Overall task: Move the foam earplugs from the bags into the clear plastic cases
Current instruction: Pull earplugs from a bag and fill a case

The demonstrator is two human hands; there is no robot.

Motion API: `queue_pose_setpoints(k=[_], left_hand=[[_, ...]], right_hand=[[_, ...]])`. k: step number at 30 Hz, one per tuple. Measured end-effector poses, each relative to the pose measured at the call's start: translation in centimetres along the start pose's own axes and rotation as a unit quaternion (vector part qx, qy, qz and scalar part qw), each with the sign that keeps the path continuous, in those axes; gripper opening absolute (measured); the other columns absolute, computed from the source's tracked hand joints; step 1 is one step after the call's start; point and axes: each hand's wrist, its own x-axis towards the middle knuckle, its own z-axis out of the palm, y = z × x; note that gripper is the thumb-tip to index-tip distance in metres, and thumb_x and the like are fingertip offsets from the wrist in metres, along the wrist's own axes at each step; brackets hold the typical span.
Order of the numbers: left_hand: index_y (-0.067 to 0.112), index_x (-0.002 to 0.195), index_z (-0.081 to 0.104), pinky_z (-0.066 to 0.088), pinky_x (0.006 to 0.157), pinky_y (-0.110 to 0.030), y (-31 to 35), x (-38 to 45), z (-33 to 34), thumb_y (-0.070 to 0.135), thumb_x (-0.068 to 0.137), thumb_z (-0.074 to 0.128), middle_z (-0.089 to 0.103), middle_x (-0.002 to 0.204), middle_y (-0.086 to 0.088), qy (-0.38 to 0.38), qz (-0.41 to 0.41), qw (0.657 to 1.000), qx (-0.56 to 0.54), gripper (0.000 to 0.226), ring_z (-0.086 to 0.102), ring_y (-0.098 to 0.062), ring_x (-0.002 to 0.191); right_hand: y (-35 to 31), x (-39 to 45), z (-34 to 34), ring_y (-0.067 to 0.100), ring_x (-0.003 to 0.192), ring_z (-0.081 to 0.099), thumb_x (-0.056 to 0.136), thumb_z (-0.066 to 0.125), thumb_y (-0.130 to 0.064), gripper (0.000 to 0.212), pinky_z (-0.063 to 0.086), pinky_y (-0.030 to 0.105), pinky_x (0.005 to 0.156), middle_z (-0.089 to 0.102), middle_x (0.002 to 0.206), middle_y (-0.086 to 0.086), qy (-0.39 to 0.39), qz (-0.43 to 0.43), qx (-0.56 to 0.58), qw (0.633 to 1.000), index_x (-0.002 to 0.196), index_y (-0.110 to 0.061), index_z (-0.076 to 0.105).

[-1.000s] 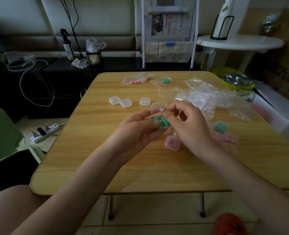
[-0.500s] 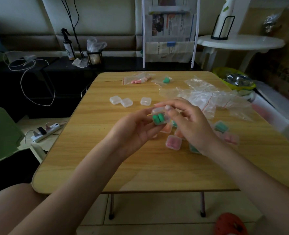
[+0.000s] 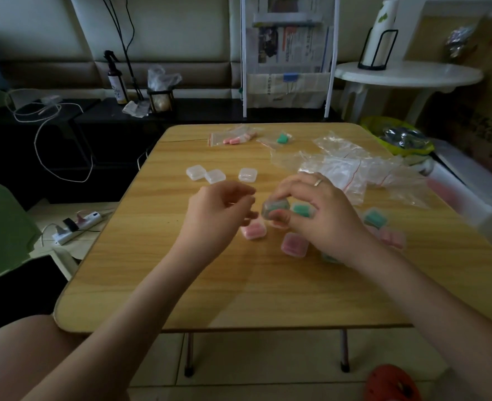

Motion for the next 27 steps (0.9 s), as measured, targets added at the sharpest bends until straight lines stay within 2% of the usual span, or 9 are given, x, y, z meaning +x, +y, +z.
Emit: queue_pose_setpoints(k=[2, 4, 6, 10, 15, 19, 23, 25, 27], left_hand=[[0.022, 0.098, 0.066, 0.051, 0.060, -0.016, -0.8, 0.4, -0.6, 0.020, 0.089, 0.061, 0.065, 0.083, 0.011, 0.015, 0.048, 0.986, 0.161, 0.010, 0.063, -0.002, 0.069], [0.025, 0.099, 0.065, 0.049, 0.061, -0.016, -1.4, 0.8, -0.8, 0.026, 0.087, 0.064, 0.061, 0.086, 0.014, -0.020, 0.035, 0.971, 0.234, 0.012, 0.059, -0.001, 0.072], [0.026, 0.099, 0.065, 0.048, 0.062, -0.015, -2.0, 1.0, -0.8, 0.030, 0.085, 0.066, 0.061, 0.087, 0.012, -0.052, 0.015, 0.966, 0.253, 0.015, 0.058, -0.001, 0.076], [0.026, 0.094, 0.066, 0.048, 0.064, -0.017, -2.4, 1.1, -0.3, 0.033, 0.085, 0.065, 0.061, 0.083, 0.010, -0.037, 0.012, 0.966, 0.256, 0.012, 0.057, -0.003, 0.076], [0.025, 0.095, 0.064, 0.048, 0.065, -0.017, -2.4, 1.3, -0.1, 0.032, 0.087, 0.062, 0.060, 0.085, 0.009, -0.034, 0.013, 0.968, 0.248, 0.010, 0.057, -0.003, 0.077], [0.024, 0.107, 0.059, 0.039, 0.060, -0.013, -2.8, 1.7, -0.3, 0.029, 0.089, 0.060, 0.057, 0.091, 0.010, 0.015, 0.031, 0.965, 0.259, 0.018, 0.053, -0.003, 0.077], [0.018, 0.126, 0.055, 0.042, 0.085, -0.021, -2.6, 4.1, -0.8, 0.021, 0.093, 0.054, 0.057, 0.123, 0.000, 0.054, 0.104, 0.940, 0.322, 0.033, 0.053, -0.012, 0.105], [0.019, 0.137, 0.047, 0.035, 0.105, -0.030, -2.6, 6.0, -0.8, 0.019, 0.095, 0.050, 0.046, 0.142, -0.002, 0.009, 0.135, 0.926, 0.353, 0.042, 0.042, -0.017, 0.129], [0.022, 0.145, 0.033, 0.020, 0.115, -0.035, -2.9, 7.8, -0.5, 0.019, 0.098, 0.045, 0.028, 0.154, -0.001, -0.063, 0.156, 0.902, 0.398, 0.049, 0.021, -0.017, 0.143]], right_hand=[[-0.5, -0.2, -0.4, -0.009, 0.094, 0.041, 0.073, 0.061, -0.055, 0.039, 0.030, 0.005, 0.079, 0.052, 0.101, -0.026, -0.078, 0.015, -0.020, 0.997, 0.104, -0.033, 0.067], [-0.9, -0.4, -0.5, -0.010, 0.098, 0.042, 0.078, 0.067, -0.042, 0.030, 0.034, 0.004, 0.076, 0.052, 0.100, -0.027, -0.127, 0.003, -0.026, 0.992, 0.107, -0.034, 0.066], [-1.0, -0.6, -0.4, -0.008, 0.100, 0.043, 0.082, 0.069, -0.030, 0.023, 0.036, 0.003, 0.077, 0.054, 0.099, -0.025, -0.145, -0.019, -0.026, 0.989, 0.104, -0.034, 0.066], [-0.9, -0.8, -0.2, -0.010, 0.096, 0.045, 0.082, 0.071, -0.023, 0.019, 0.040, 0.007, 0.074, 0.052, 0.092, -0.025, -0.179, -0.025, -0.023, 0.983, 0.089, -0.035, 0.058], [-0.7, -0.8, 0.1, -0.017, 0.102, 0.040, 0.083, 0.069, -0.028, 0.012, 0.038, 0.006, 0.078, 0.049, 0.094, -0.028, -0.217, -0.036, -0.045, 0.975, 0.085, -0.033, 0.058], [-1.1, -0.1, -0.2, -0.005, 0.090, 0.053, 0.087, 0.059, -0.033, 0.009, 0.043, 0.010, 0.072, 0.056, 0.089, -0.020, -0.161, 0.013, -0.010, 0.987, 0.089, -0.024, 0.061], [0.4, 4.0, -0.2, -0.002, 0.083, 0.054, 0.093, 0.056, -0.025, 0.011, 0.045, 0.015, 0.072, 0.058, 0.090, -0.014, -0.073, 0.045, -0.035, 0.996, 0.096, -0.018, 0.063], [1.9, 7.3, 0.2, 0.004, 0.091, 0.055, 0.095, 0.053, -0.022, 0.016, 0.046, 0.019, 0.082, 0.059, 0.102, -0.010, -0.060, 0.050, -0.078, 0.994, 0.107, -0.017, 0.062], [3.7, 10.7, 0.9, 0.014, 0.109, 0.054, 0.098, 0.048, -0.020, 0.028, 0.042, 0.026, 0.092, 0.058, 0.122, 0.000, -0.052, 0.060, -0.135, 0.988, 0.124, -0.015, 0.056]])
